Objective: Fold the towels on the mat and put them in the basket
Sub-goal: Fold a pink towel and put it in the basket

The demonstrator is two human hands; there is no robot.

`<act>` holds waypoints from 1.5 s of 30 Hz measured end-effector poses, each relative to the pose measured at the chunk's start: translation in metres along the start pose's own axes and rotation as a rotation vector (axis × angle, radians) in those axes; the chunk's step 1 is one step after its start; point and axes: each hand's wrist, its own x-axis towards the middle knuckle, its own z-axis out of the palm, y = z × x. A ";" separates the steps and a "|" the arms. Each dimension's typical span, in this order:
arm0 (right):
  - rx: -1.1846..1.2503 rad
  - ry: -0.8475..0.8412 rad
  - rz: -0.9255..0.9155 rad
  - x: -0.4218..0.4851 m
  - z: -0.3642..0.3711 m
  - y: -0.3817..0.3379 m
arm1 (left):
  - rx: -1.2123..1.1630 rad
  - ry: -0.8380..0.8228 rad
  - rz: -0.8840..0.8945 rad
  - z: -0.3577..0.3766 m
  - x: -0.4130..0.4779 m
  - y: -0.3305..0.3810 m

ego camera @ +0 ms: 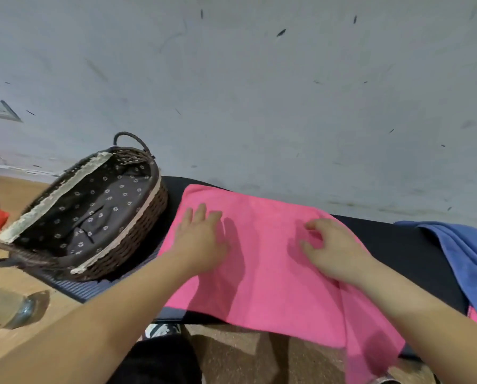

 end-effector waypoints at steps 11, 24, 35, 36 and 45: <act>-0.281 -0.234 0.071 -0.070 0.063 -0.004 | 0.119 0.046 -0.020 0.056 -0.038 -0.044; 0.051 0.133 0.128 -0.081 -0.024 0.076 | 0.088 0.282 0.234 0.051 -0.036 0.005; 0.014 0.017 0.256 -0.092 -0.014 0.105 | -0.017 0.020 0.757 0.075 -0.011 0.210; 0.039 0.027 0.242 -0.092 -0.014 0.103 | 0.026 -0.054 0.775 0.076 -0.005 0.222; 0.452 0.340 0.074 -0.095 -0.033 0.103 | 0.142 -0.170 0.829 0.043 0.005 0.247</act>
